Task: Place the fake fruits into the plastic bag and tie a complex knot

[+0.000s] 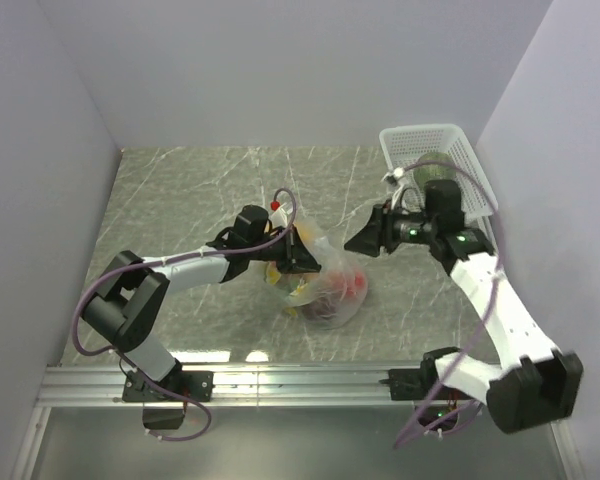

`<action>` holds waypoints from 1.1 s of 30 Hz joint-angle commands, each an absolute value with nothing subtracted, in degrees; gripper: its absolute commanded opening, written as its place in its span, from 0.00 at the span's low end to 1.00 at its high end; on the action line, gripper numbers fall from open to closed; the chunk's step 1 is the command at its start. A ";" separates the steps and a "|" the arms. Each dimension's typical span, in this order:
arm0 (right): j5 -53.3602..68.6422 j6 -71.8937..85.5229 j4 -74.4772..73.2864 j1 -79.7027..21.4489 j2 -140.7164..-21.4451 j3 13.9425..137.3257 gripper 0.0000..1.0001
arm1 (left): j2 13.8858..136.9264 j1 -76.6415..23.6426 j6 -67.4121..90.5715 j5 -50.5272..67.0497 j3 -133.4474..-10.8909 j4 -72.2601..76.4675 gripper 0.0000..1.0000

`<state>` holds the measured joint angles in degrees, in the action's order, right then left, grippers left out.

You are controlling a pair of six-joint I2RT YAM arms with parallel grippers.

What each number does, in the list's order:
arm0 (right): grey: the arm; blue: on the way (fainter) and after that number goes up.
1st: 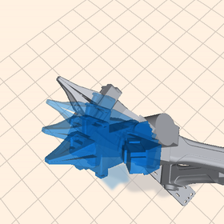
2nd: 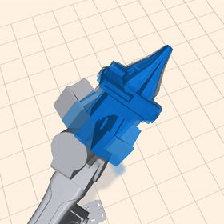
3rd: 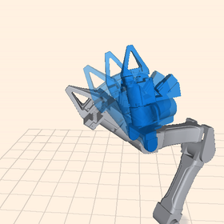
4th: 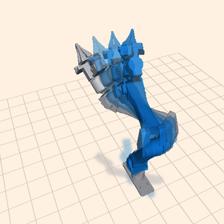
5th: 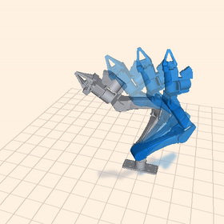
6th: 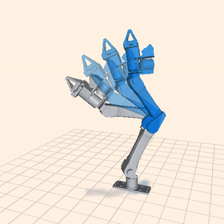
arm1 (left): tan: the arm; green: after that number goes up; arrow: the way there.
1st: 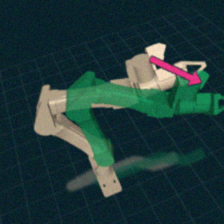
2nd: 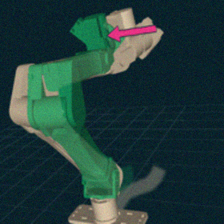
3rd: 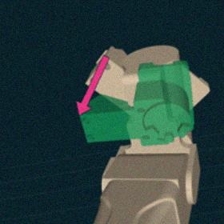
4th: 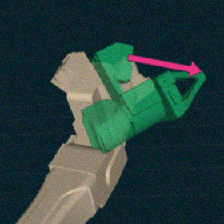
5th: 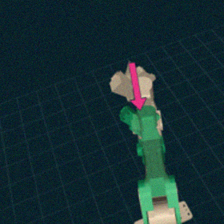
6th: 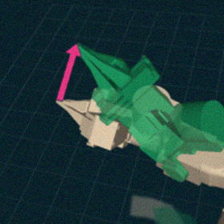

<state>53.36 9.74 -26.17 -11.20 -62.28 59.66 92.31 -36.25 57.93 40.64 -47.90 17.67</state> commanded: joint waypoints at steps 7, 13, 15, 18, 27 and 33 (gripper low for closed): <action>48.69 16.52 -16.97 -15.02 -74.25 47.90 0.61 | 90.70 -35.25 55.90 41.39 -50.27 15.91 0.00; 52.55 25.03 -9.43 -22.22 -76.91 41.33 0.61 | 91.41 -34.28 55.37 43.33 -50.89 15.82 0.00; 53.44 30.82 -1.95 -27.67 -76.90 40.43 0.62 | 91.32 -33.75 54.41 44.03 -50.98 14.42 0.00; 55.63 38.12 4.38 -33.30 -80.84 42.53 0.62 | 90.27 -32.35 54.14 45.61 -50.01 13.89 0.00; 56.16 38.61 7.75 -29.98 -73.85 44.38 0.64 | 84.64 -27.78 48.43 51.85 -47.90 7.74 0.00; 54.76 22.16 -8.34 -24.44 -66.46 45.35 0.62 | 81.30 -27.69 46.06 56.16 -45.71 5.28 0.00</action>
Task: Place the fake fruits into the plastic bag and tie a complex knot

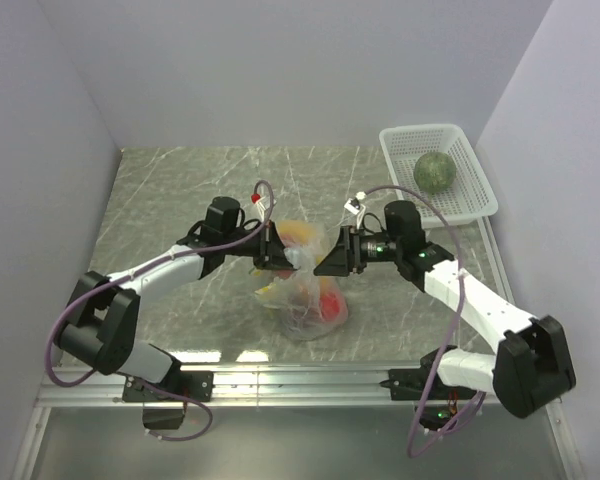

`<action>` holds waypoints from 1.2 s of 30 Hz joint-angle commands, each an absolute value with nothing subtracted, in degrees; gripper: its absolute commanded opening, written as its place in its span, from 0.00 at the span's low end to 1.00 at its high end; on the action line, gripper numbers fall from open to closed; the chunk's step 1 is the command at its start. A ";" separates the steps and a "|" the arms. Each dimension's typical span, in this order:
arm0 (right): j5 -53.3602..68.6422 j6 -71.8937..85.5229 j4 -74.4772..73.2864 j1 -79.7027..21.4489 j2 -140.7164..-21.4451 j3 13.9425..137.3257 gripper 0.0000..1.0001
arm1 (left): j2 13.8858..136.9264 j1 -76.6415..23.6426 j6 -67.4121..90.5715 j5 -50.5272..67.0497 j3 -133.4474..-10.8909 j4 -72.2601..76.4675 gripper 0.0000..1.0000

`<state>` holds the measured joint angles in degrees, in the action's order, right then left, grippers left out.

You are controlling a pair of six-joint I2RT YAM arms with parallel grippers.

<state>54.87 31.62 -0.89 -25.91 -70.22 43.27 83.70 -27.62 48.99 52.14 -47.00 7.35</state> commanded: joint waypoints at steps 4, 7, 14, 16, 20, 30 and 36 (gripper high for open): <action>53.18 23.20 -6.78 -24.61 -66.36 45.53 0.58 | 80.42 -27.69 45.44 57.04 -44.56 4.04 0.00; 51.86 25.92 -1.77 -25.57 -67.14 45.79 0.55 | 79.45 -27.69 44.92 57.30 -43.95 2.73 0.00; 48.34 27.94 2.09 -33.56 -70.49 46.58 0.53 | 79.01 -29.09 49.82 58.62 -43.16 7.02 0.00; 47.11 28.74 2.81 -35.41 -71.98 46.49 0.54 | 79.98 -30.58 52.80 58.71 -43.15 11.14 0.00; 45.18 30.84 2.81 -35.95 -74.44 47.89 0.68 | 81.65 -32.52 57.74 59.68 -42.89 19.39 0.00; 44.74 34.80 5.19 -35.25 -78.57 54.13 0.79 | 84.46 -34.72 64.00 62.05 -41.40 28.51 0.00; 45.08 34.28 5.18 -34.54 -79.45 56.69 0.78 | 83.05 -35.42 56.44 64.06 -40.16 21.11 0.00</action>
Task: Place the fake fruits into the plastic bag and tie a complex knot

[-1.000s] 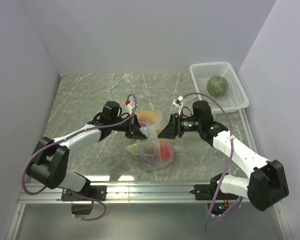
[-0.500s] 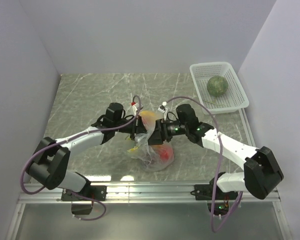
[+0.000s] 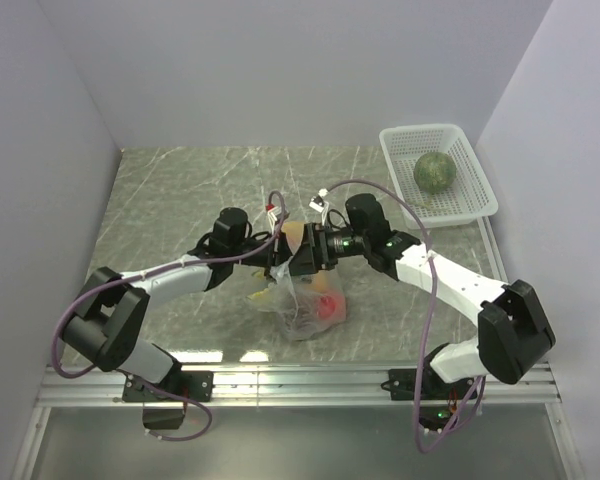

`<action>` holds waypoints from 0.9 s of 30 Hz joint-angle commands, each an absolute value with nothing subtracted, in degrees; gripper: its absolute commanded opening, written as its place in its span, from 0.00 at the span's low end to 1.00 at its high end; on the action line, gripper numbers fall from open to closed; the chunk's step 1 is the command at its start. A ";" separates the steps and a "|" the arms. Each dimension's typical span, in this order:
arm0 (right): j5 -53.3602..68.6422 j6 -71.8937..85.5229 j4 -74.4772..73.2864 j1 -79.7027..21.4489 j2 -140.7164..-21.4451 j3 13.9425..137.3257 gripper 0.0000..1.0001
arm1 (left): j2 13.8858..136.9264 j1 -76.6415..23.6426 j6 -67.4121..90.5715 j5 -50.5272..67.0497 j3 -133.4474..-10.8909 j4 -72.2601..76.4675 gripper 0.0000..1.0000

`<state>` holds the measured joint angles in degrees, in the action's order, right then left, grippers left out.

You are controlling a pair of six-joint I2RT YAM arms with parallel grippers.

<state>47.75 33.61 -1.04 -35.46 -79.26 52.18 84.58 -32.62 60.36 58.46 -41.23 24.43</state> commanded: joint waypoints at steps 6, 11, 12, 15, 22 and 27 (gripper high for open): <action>46.67 28.66 -1.47 -34.63 -77.09 55.73 0.76 | 80.25 -34.11 52.47 62.14 -40.96 18.62 0.00; 47.63 20.14 -10.96 -33.49 -71.56 51.07 0.82 | 81.64 -30.68 51.59 60.03 -46.04 19.42 0.00; 48.16 19.43 -11.68 -32.96 -71.02 50.63 0.82 | 82.17 -30.24 51.94 60.03 -46.58 19.95 0.00; 49.83 18.89 -11.87 -31.64 -69.87 49.05 0.75 | 83.58 -29.27 57.11 59.59 -47.02 27.05 0.00; 50.97 26.98 -0.28 -33.84 -74.44 50.97 0.70 | 85.96 -29.71 61.80 58.62 -46.93 29.30 0.00; 52.47 25.93 -2.02 -33.40 -76.03 53.70 0.56 | 83.15 -27.87 52.24 58.44 -45.97 15.40 0.00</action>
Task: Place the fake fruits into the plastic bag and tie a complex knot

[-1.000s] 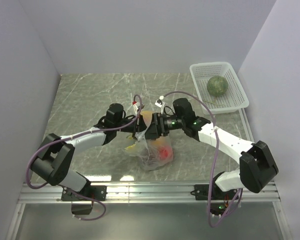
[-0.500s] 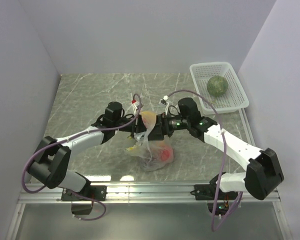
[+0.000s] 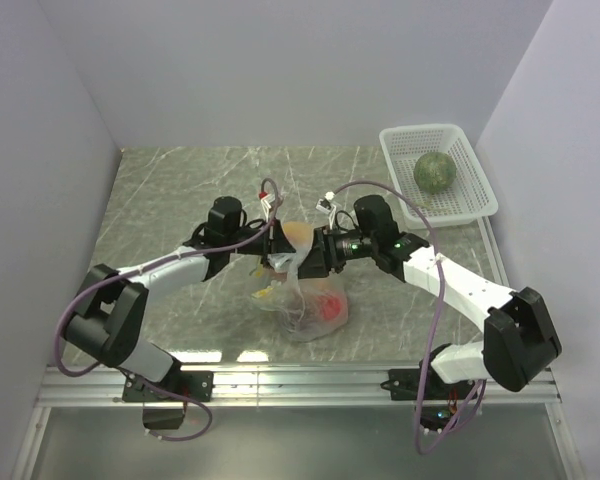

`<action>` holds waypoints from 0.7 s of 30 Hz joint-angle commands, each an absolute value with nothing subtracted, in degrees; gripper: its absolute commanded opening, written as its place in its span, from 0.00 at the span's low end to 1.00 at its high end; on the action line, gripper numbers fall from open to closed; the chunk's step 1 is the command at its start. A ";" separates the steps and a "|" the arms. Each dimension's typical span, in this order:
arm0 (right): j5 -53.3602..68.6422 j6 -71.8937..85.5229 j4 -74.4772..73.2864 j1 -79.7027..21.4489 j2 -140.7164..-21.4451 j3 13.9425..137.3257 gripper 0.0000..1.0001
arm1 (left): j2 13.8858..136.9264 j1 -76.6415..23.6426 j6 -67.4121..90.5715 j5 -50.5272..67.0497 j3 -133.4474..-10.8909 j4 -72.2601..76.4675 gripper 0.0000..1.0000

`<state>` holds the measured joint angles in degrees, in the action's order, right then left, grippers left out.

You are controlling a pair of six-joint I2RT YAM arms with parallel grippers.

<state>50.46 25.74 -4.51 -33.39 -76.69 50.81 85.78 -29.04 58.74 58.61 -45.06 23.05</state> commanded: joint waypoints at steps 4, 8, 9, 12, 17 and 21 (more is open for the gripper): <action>53.70 27.59 -0.17 -32.08 -73.13 51.24 0.40 | 80.69 -25.75 41.51 59.15 -46.14 1.78 0.00; 55.46 31.02 4.74 -31.82 -73.04 49.49 0.29 | 79.37 -26.19 34.01 59.94 -48.25 -9.49 0.00; 55.63 32.59 5.96 -31.90 -73.04 49.05 0.27 | 79.28 -26.54 35.32 60.12 -47.99 -8.27 0.00; 55.63 35.41 9.75 -32.43 -73.74 48.16 0.24 | 79.98 -29.51 41.54 60.73 -47.28 -1.26 0.00; 55.90 33.32 7.48 -33.92 -73.65 49.04 0.17 | 84.10 -31.38 56.92 58.89 -45.18 18.24 0.00; 55.02 26.39 1.34 -34.71 -70.41 47.03 0.01 | 85.78 -30.85 66.94 57.22 -45.00 33.35 0.00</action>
<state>53.60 31.35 3.09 -32.91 -74.59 48.14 85.03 -30.72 56.36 59.24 -44.93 15.68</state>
